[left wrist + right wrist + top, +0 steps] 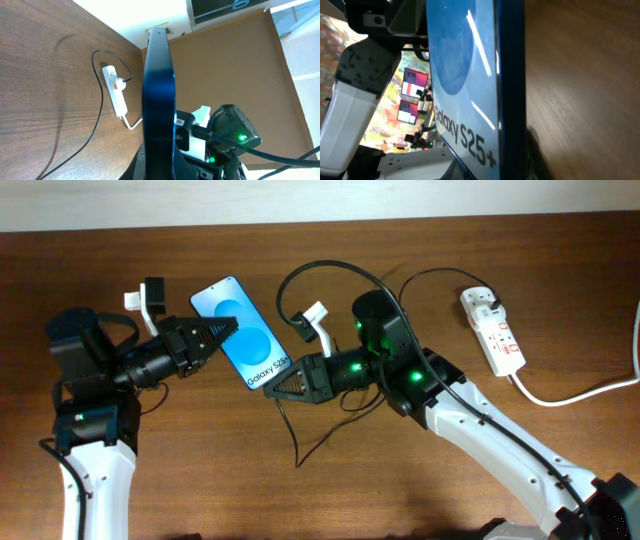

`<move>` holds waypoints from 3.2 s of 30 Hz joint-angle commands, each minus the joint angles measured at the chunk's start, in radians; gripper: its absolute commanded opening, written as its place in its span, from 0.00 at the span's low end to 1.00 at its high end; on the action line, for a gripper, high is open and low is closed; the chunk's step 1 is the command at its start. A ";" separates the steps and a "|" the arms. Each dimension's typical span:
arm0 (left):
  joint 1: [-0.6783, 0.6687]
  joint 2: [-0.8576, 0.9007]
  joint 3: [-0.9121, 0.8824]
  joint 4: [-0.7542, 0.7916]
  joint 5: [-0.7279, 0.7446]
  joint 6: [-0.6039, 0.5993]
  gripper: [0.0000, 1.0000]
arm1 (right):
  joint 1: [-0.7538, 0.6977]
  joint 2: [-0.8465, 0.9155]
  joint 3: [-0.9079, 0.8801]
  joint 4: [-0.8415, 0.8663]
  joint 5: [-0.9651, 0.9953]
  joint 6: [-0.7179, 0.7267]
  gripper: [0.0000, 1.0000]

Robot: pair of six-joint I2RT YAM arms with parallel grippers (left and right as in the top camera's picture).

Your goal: Plug charger to phone and switch on socket

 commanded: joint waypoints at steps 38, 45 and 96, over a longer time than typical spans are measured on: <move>0.029 0.018 0.004 0.102 0.137 -0.069 0.00 | -0.040 -0.148 0.019 -0.283 -0.075 -0.170 0.04; 0.029 0.018 0.004 0.102 0.137 -0.069 0.00 | -0.040 -0.128 0.019 -0.250 -0.087 -0.115 0.04; 0.027 0.018 0.004 0.102 0.161 -0.069 0.00 | -0.026 -0.106 0.019 -0.176 0.042 0.011 0.04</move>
